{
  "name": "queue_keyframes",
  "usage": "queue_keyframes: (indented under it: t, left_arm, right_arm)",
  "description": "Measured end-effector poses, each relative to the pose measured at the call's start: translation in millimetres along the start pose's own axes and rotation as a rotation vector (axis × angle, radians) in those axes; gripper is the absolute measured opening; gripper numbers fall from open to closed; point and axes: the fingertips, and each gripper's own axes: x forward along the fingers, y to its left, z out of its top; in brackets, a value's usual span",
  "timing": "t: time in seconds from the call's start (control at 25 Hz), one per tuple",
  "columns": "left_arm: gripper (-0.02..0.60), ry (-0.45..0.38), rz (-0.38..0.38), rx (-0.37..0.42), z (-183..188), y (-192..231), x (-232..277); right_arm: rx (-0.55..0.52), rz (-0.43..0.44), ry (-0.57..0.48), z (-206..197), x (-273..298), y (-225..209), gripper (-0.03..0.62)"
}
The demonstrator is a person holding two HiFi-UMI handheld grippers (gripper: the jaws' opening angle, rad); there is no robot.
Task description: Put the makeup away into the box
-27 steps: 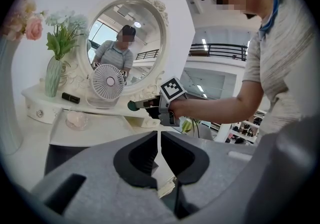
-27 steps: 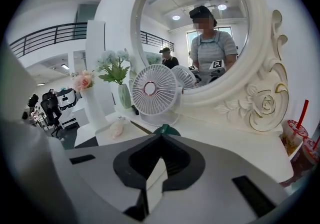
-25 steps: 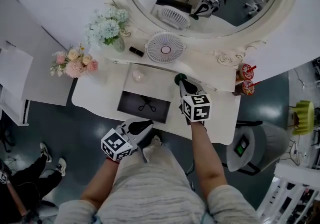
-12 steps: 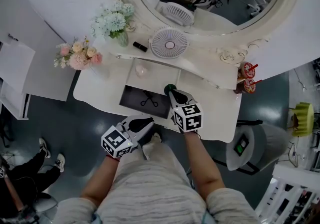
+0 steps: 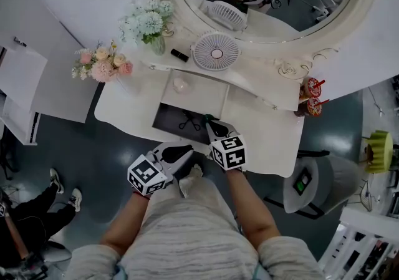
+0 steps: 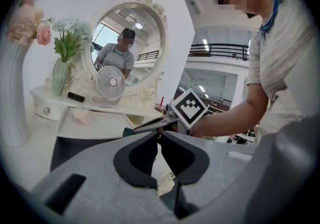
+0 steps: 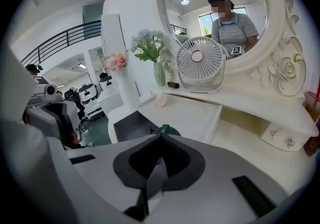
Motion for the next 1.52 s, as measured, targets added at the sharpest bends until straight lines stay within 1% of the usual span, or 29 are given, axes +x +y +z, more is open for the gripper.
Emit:
queue_keyframes:
  t: [0.36, 0.56, 0.76, 0.88, 1.24, 1.52]
  left_arm:
    - [0.015, 0.011, -0.014, 0.008, 1, -1, 5]
    - [0.015, 0.012, -0.013, 0.009, 1, -1, 6]
    - [0.015, 0.014, -0.014, 0.008, -1, -3, 8]
    - [0.015, 0.015, -0.014, 0.006, -2, -3, 8]
    - [0.015, 0.010, -0.012, 0.009, 1, -3, 9]
    - [0.015, 0.002, -0.010, 0.014, 5, -3, 10]
  right_arm:
    - [0.013, 0.013, 0.021, -9, 4, -2, 0.009]
    - [0.013, 0.039, 0.037, -13, 4, 2, 0.009]
    - [-0.033, 0.045, 0.034, -15, 4, 4, 0.011]
    - [-0.036, 0.062, 0.037, -17, 4, 7, 0.011]
    - [-0.017, 0.053, 0.001, -11, -8, 4, 0.011]
    - [-0.005, 0.063, -0.036, -4, -21, 8, 0.011]
